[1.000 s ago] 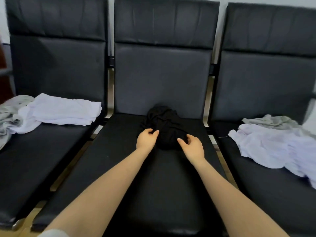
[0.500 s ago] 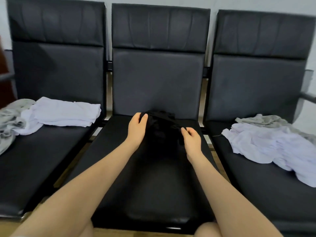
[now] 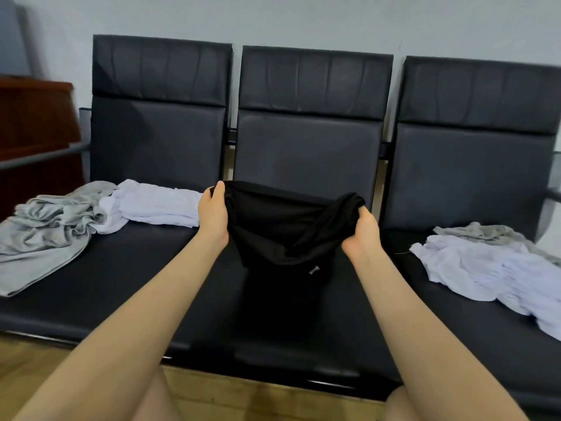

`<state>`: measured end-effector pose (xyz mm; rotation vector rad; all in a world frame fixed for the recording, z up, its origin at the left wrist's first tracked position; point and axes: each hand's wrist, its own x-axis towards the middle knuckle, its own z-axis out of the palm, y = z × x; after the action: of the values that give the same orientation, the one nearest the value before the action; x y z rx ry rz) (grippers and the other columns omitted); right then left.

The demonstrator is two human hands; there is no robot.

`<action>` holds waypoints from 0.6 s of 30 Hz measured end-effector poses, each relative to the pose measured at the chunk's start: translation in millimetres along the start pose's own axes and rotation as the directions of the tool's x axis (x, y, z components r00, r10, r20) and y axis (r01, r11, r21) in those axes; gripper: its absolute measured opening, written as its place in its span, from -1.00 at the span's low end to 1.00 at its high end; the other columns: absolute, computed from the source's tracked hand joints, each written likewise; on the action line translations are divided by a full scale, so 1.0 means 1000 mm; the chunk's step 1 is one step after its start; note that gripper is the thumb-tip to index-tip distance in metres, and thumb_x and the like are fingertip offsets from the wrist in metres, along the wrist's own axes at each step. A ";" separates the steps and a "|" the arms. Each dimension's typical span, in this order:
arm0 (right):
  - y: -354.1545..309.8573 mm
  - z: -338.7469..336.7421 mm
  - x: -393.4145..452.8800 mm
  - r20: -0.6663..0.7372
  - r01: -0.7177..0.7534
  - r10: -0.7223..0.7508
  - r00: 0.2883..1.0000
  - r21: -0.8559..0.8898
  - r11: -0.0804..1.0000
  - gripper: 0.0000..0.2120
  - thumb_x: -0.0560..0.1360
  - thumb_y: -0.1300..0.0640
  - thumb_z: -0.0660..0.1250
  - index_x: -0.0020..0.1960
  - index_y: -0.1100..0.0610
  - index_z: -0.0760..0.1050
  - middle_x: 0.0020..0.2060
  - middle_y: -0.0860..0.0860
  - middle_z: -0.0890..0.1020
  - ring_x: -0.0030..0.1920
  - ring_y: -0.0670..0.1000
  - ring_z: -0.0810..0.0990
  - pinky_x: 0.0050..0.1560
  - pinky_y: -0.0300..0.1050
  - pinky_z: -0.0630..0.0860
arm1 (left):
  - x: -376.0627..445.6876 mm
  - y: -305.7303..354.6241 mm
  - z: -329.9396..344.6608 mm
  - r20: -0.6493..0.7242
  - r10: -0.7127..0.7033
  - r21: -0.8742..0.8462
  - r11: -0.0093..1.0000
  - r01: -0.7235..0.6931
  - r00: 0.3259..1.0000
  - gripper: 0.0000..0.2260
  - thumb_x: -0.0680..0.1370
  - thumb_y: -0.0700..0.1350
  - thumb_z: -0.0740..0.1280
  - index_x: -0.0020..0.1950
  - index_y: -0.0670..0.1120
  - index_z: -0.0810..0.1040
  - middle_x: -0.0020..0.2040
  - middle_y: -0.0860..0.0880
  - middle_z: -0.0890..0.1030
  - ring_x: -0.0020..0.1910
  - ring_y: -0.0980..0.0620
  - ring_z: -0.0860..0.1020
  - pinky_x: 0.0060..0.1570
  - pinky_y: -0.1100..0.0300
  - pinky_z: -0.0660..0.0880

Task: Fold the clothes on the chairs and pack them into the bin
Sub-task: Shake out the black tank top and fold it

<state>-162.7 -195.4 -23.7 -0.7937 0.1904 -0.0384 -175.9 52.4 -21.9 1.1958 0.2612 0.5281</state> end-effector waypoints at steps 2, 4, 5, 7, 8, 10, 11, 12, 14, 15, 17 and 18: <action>0.006 -0.004 0.004 -0.039 -0.074 0.075 0.996 0.021 0.997 -0.66 0.61 0.07 0.20 0.33 0.15 0.50 0.19 0.11 0.60 0.16 0.14 0.56 0.25 0.05 0.47 | 0.004 -0.005 -0.005 0.004 -0.063 0.038 0.997 0.063 0.998 -0.62 0.61 0.04 0.21 0.34 -0.15 0.45 0.25 -0.05 0.54 0.24 -0.02 0.50 0.28 0.08 0.43; 0.024 -0.012 0.006 -0.053 -0.132 0.133 0.990 0.027 0.991 -0.66 0.62 0.08 0.19 0.32 0.19 0.49 0.21 0.13 0.58 0.15 0.16 0.55 0.29 0.06 0.43 | 0.008 -0.017 -0.009 0.006 -0.125 0.114 0.986 0.124 0.992 -0.58 0.62 0.01 0.21 0.41 -0.17 0.39 0.32 -0.08 0.49 0.28 -0.04 0.47 0.31 0.08 0.39; 0.033 -0.017 0.006 -0.054 -0.148 0.149 0.987 0.014 0.989 -0.69 0.62 0.10 0.20 0.28 0.20 0.50 0.18 0.14 0.59 0.07 0.15 0.58 0.22 0.05 0.47 | 0.009 -0.024 -0.010 -0.006 -0.136 0.168 0.977 0.135 0.991 -0.59 0.62 -0.02 0.22 0.40 -0.21 0.40 0.32 -0.11 0.50 0.23 -0.05 0.49 0.26 0.10 0.42; 0.044 -0.022 0.008 -0.014 -0.170 0.170 0.985 0.029 0.985 -0.76 0.63 0.11 0.18 0.17 0.20 0.52 0.03 0.13 0.64 -0.08 0.11 0.64 0.04 -0.01 0.52 | 0.012 -0.038 -0.014 -0.046 -0.109 0.325 0.938 0.118 0.993 -0.65 0.60 -0.15 0.21 0.29 -0.34 0.45 0.26 -0.30 0.50 -0.01 -0.12 0.54 0.00 0.09 0.50; 0.044 -0.024 0.009 0.036 -0.171 0.169 0.985 0.049 0.984 -0.76 0.64 0.10 0.15 0.13 0.20 0.52 0.00 0.11 0.65 -0.05 0.09 0.65 0.01 -0.04 0.52 | 0.013 -0.045 -0.015 -0.060 -0.097 0.419 0.901 0.113 0.994 -0.67 0.56 -0.21 0.19 0.24 -0.40 0.43 0.24 -0.38 0.47 -0.06 -0.21 0.54 -0.07 0.03 0.50; 0.035 -0.029 0.018 0.124 -0.133 0.131 0.984 0.003 0.991 -0.71 0.66 0.08 0.09 0.28 0.15 0.46 0.16 0.08 0.59 0.24 0.07 0.54 0.21 -0.01 0.46 | 0.015 -0.057 -0.016 -0.074 -0.076 0.604 0.790 0.105 0.994 -0.67 0.53 -0.20 0.20 0.23 -0.35 0.46 0.25 -0.33 0.50 0.14 -0.29 0.50 0.12 -0.05 0.44; 0.028 -0.031 0.022 0.153 -0.112 0.123 0.981 -0.078 0.991 -0.65 0.66 0.08 0.07 0.41 0.11 0.36 0.28 0.06 0.53 0.36 0.08 0.44 0.34 0.04 0.36 | 0.012 -0.059 -0.015 -0.065 -0.048 0.676 0.732 0.080 0.997 -0.69 0.53 -0.15 0.22 0.22 -0.23 0.50 0.24 -0.24 0.53 0.21 -0.24 0.48 0.19 -0.01 0.40; 0.023 -0.034 0.026 0.169 -0.099 0.132 0.977 -0.195 0.976 -0.60 0.66 0.07 0.05 0.48 0.08 0.29 0.34 0.05 0.49 0.39 0.07 0.40 0.40 0.06 0.30 | 0.009 -0.061 -0.013 -0.017 -0.008 0.727 0.687 0.017 1.000 -0.73 0.53 -0.11 0.24 0.20 -0.13 0.53 0.21 -0.15 0.56 0.23 -0.18 0.47 0.21 0.04 0.39; 0.021 -0.042 0.031 0.146 -0.086 0.173 0.974 -0.468 0.880 -0.63 0.66 0.07 0.04 0.42 0.10 0.36 0.24 0.05 0.56 0.22 0.04 0.54 0.27 0.01 0.38 | 0.000 -0.066 -0.004 0.194 0.052 0.768 0.613 -0.185 0.980 -0.82 0.55 -0.08 0.26 0.09 -0.05 0.59 0.11 -0.06 0.61 0.16 -0.08 0.53 0.15 0.13 0.41; 0.024 -0.049 0.031 0.098 -0.087 0.178 0.979 -0.587 0.805 -0.67 0.65 0.08 0.05 0.33 0.12 0.43 0.13 0.06 0.61 0.07 0.01 0.59 0.13 -0.05 0.44 | -0.006 -0.071 0.001 0.303 0.053 0.769 0.575 -0.277 0.952 -0.84 0.55 -0.05 0.28 0.04 -0.05 0.61 0.05 -0.03 0.64 0.11 -0.04 0.56 0.09 0.18 0.42; 0.030 -0.060 0.029 -0.014 -0.083 0.118 0.993 -0.793 0.604 -0.76 0.62 0.13 0.12 0.16 0.14 0.51 -0.12 0.05 0.64 -0.21 -0.04 0.58 -0.17 -0.18 0.46 | -0.023 -0.082 0.011 0.471 -0.020 0.764 0.509 -0.396 0.882 -0.74 0.51 0.11 0.33 0.06 -0.02 0.61 -0.01 0.04 0.64 0.04 0.04 0.59 0.00 0.23 0.43; 0.032 -0.067 0.029 -0.044 -0.075 0.076 0.996 -0.877 0.475 -0.79 0.61 0.14 0.15 0.10 0.14 0.54 -0.21 0.03 0.63 -0.31 -0.06 0.54 -0.28 -0.22 0.42 | -0.031 -0.088 0.014 0.529 -0.090 0.773 0.461 -0.436 0.844 -0.64 0.47 0.21 0.34 0.12 0.01 0.59 0.00 0.06 0.62 0.04 0.06 0.58 0.02 0.21 0.45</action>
<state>-147.5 -222.7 -96.9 -1.8509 0.2457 0.1669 -174.0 1.8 -101.9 2.3867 -0.1005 0.1998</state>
